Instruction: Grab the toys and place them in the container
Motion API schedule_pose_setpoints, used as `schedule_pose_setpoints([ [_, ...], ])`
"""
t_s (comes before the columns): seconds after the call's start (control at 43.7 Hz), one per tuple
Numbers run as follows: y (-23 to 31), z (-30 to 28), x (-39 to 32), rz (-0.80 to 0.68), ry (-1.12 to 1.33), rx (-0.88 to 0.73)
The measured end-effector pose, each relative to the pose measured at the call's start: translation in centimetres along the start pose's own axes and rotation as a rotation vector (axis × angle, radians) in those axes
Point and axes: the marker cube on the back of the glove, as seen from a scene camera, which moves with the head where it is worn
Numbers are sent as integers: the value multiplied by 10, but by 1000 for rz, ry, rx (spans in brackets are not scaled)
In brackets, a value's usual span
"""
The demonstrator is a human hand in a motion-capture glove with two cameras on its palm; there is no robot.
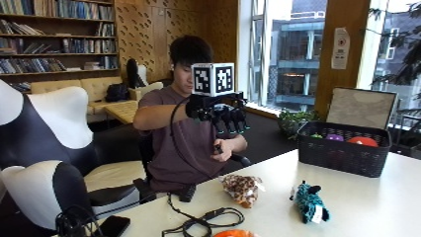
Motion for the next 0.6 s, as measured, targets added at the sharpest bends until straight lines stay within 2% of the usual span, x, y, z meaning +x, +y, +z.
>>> schedule_pose_setpoints([
  [0.344, -24, -11, 14, 33, -32, -52],
  [0.595, -65, 1, 30, 83, 5, -84],
])
